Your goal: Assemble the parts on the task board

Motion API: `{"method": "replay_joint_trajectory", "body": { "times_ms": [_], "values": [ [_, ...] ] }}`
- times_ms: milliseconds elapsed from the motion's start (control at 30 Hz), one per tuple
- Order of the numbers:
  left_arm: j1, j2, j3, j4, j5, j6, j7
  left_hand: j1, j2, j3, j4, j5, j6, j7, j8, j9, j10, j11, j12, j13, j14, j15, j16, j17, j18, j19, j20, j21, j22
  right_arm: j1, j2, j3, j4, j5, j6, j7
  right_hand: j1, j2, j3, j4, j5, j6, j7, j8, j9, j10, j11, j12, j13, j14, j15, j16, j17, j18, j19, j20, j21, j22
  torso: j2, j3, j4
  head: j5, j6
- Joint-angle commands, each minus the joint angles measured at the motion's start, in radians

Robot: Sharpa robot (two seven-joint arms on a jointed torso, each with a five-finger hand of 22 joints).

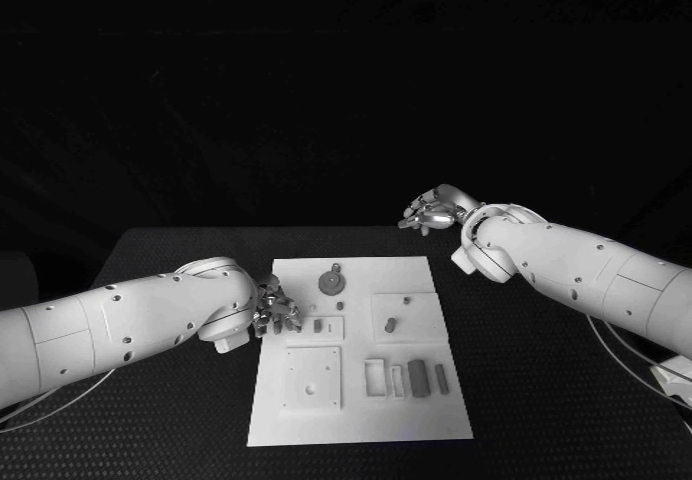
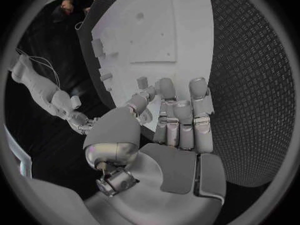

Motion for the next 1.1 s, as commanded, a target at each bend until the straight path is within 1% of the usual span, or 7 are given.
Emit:
{"method": "replay_joint_trajectory", "body": {
  "times_ms": [33, 167, 300, 667, 867, 933, 1100],
  "values": [
    [-0.003, 0.005, 0.000, -0.001, -0.009, 0.000, 0.004, 0.014, 0.012, 0.004, 0.001, 0.006, 0.023, 0.014, 0.039, 0.067, 0.010, -0.005, -0.002, 0.001, 0.009, -0.016, 0.006, -0.001, 0.007, 0.004, -0.001, 0.004, 0.021, 0.000, 0.000, 0.000, 0.002, 0.004, 0.017, 0.014, -0.007, -0.002, 0.001, 0.001, 0.005, -0.005, 0.003, 0.003, 0.002, 0.007, 0.008, -0.014, -0.020, 0.006, 0.010, -0.020, -0.004, -0.016, -0.005, 0.003, -0.010, -0.003, 0.000, -0.0001, 0.0001, -0.001, 0.000],
    [-0.005, 0.007, 0.000, -0.003, -0.009, 0.013, 0.002, 0.014, 0.012, 0.004, 0.000, 0.006, 0.024, 0.014, 0.039, 0.067, 0.011, -0.005, -0.002, 0.002, 0.009, -0.016, 0.006, 0.000, 0.007, 0.005, -0.001, 0.005, 0.021, 0.000, 0.000, 0.000, 0.002, 0.005, 0.019, 0.015, -0.006, -0.002, -0.001, 0.001, 0.005, -0.005, 0.003, 0.003, 0.002, 0.011, 0.008, -0.017, -0.027, 0.009, 0.011, -0.026, -0.004, -0.015, -0.004, 0.004, -0.013, -0.004, 0.000, 0.0004, 0.0001, -0.001, -0.001],
    [-0.007, 0.008, 0.000, -0.005, -0.026, 0.022, 0.000, 0.015, 0.011, 0.005, -0.001, 0.007, 0.026, 0.013, 0.039, 0.068, 0.013, -0.007, -0.001, 0.003, 0.012, -0.017, 0.008, 0.000, 0.007, 0.007, -0.002, 0.007, 0.021, 0.000, -0.001, 0.000, 0.002, 0.005, 0.020, 0.015, -0.006, -0.002, -0.001, 0.001, 0.005, -0.005, 0.003, 0.003, 0.002, 0.012, 0.007, -0.018, -0.030, 0.011, 0.011, -0.029, -0.003, -0.015, -0.003, 0.004, -0.014, -0.004, 0.000, 0.0001, -0.0003, -0.002, -0.003],
    [-0.013, 0.015, 0.001, -0.010, -0.057, 0.025, 0.000, 0.015, 0.009, 0.007, -0.005, 0.023, 0.030, 0.011, 0.041, 0.070, 0.018, -0.009, 0.001, 0.007, 0.016, -0.019, 0.013, 0.002, 0.006, 0.012, -0.003, 0.012, 0.022, 0.000, -0.001, 0.000, 0.003, 0.006, 0.023, 0.015, -0.006, -0.002, -0.003, 0.001, 0.005, -0.006, 0.003, 0.004, 0.002, 0.015, 0.007, -0.020, -0.035, 0.013, 0.011, -0.034, -0.002, -0.014, -0.002, 0.005, -0.015, -0.004, 0.000, 0.0002, 0.0002, -0.003, -0.005],
    [-0.013, 0.012, 0.001, -0.013, -0.069, 0.030, 0.000, 0.016, 0.009, 0.008, -0.006, 0.031, 0.032, 0.010, 0.041, 0.071, 0.019, -0.010, 0.001, 0.009, 0.018, -0.021, 0.015, 0.002, 0.005, 0.014, -0.002, 0.015, 0.022, 0.000, -0.001, 0.000, 0.003, 0.006, 0.024, 0.015, -0.006, -0.002, -0.003, 0.001, 0.005, -0.006, 0.003, 0.004, 0.002, 0.015, 0.007, -0.020, -0.037, 0.014, 0.011, -0.035, -0.002, -0.014, -0.002, 0.005, -0.016, -0.004, 0.000, 0.0001, -0.0009, -0.003, -0.006],
    [-0.013, 0.011, 0.001, -0.012, -0.070, 0.035, -0.001, 0.016, 0.009, 0.008, -0.007, 0.034, 0.033, 0.009, 0.042, 0.072, 0.021, -0.010, 0.002, 0.010, 0.019, -0.021, 0.016, 0.002, 0.005, 0.015, -0.002, 0.017, 0.022, 0.000, -0.002, 0.000, 0.003, 0.006, 0.024, 0.015, -0.006, -0.002, -0.004, 0.001, 0.005, -0.006, 0.003, 0.004, 0.002, 0.016, 0.007, -0.020, -0.037, 0.014, 0.011, -0.036, -0.002, -0.014, -0.002, 0.005, -0.016, -0.004, 0.000, 0.0005, -0.0005, -0.003, -0.005],
    [-0.013, 0.014, 0.001, -0.012, -0.072, 0.055, -0.003, 0.017, 0.007, 0.009, -0.010, 0.043, 0.035, 0.009, 0.042, 0.073, 0.023, -0.011, 0.003, 0.011, 0.021, -0.022, 0.017, 0.003, 0.005, 0.017, -0.003, 0.019, 0.022, 0.000, -0.001, 0.000, 0.003, 0.006, 0.024, 0.015, -0.006, -0.002, -0.004, 0.001, 0.005, -0.006, 0.003, 0.004, 0.002, 0.016, 0.007, -0.020, -0.039, 0.015, 0.011, -0.037, -0.001, -0.014, -0.001, 0.005, -0.017, -0.005, -0.001, 0.0001, 0.0006, -0.004, -0.006]
  ]
}}
